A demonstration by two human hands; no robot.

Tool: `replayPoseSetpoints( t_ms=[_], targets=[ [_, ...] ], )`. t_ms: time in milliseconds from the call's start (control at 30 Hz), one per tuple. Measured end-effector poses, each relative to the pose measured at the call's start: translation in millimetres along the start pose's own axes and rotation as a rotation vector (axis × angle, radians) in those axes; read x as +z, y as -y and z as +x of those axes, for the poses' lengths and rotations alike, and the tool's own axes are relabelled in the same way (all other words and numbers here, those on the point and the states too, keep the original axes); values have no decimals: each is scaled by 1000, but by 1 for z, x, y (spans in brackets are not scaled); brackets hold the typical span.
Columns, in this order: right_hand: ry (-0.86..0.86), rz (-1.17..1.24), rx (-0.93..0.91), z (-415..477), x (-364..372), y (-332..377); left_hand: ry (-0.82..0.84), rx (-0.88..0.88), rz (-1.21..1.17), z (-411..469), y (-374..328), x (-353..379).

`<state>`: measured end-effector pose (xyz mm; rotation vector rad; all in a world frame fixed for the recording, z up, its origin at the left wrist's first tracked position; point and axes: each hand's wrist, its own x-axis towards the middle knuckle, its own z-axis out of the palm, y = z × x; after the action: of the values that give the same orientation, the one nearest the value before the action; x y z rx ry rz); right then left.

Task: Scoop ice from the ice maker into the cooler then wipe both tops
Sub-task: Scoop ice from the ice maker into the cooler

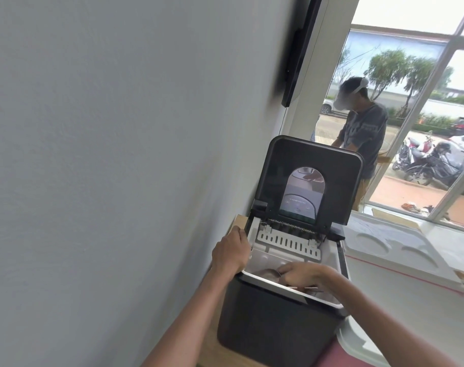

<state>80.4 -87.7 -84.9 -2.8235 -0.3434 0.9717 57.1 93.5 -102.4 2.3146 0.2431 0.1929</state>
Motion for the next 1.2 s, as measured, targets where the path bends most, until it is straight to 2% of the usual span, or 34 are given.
replayPoseSetpoints(
  t_ms=[133,333,500,733,900,1200],
  targets=[
    [12,140,-8,-7,-10,-1,8,-1,-18,0,-1,-1],
    [10,174,-53,-11,-30,-9,8,-14,-49,-1,1,2],
    [71,301,-118,-11,-44,-19,7,-39,-58,0,2,3],
    [143,313,-67,-9,-49,-28,3,-61,-96,-1,1,4],
    [228,419,-59,-15,-53,-30,-8,-60,-103,-1,1,4],
    [253,531,-75,-18,-51,-38,-3,-87,-122,-1,1,5]
  ],
)
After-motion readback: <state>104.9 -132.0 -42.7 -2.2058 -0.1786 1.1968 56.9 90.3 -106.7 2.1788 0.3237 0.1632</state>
